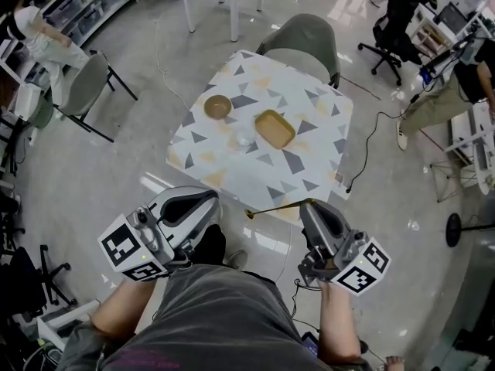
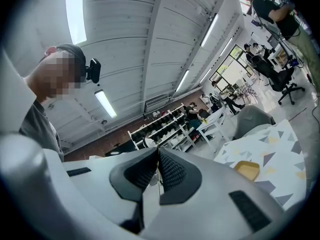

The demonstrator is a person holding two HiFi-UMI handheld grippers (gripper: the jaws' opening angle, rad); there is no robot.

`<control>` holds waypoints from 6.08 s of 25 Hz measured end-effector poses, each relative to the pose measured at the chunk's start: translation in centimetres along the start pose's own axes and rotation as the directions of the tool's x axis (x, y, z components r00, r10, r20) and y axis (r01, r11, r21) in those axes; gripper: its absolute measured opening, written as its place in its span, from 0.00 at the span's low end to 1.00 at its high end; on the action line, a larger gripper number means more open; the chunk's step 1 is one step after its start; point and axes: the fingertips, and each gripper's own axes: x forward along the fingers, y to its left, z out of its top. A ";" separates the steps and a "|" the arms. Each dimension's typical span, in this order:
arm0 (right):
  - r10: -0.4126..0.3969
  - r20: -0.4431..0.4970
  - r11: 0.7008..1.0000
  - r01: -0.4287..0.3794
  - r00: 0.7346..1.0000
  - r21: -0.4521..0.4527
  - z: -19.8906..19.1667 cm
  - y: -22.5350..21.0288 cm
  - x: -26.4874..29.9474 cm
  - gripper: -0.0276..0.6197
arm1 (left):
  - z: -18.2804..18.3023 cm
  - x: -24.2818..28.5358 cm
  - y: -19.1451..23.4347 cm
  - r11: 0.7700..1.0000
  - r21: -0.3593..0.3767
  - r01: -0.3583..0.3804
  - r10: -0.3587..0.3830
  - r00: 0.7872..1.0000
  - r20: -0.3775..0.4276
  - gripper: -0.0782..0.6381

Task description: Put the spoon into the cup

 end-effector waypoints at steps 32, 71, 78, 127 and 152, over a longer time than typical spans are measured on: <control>-0.133 -0.023 0.991 0.134 0.991 0.020 2.7 -10.0 19.1 0.08 | 3.5 5.9 22.4 0.993 -0.076 0.093 -0.097 0.994 -0.049 0.13; -0.190 -0.146 0.968 0.210 0.971 0.138 -4.7 -26.9 22.8 0.08 | -8.1 9.5 32.1 0.982 -0.148 -0.114 0.080 0.973 -0.218 0.13; -0.187 -0.198 0.962 0.220 0.962 0.160 -7.8 -30.1 22.6 0.08 | -10.8 9.1 32.1 0.974 -0.160 -0.163 0.119 0.961 -0.249 0.13; -0.256 -0.342 0.951 0.299 0.904 0.078 -18.7 -36.0 23.6 0.08 | -17.3 9.4 32.8 0.959 -0.222 -0.175 0.098 0.943 -0.319 0.13; -0.239 -0.322 0.962 0.270 0.916 0.053 -12.1 -35.2 23.6 0.20 | -12.6 11.8 32.3 0.974 -0.158 -0.160 0.111 0.953 -0.281 0.13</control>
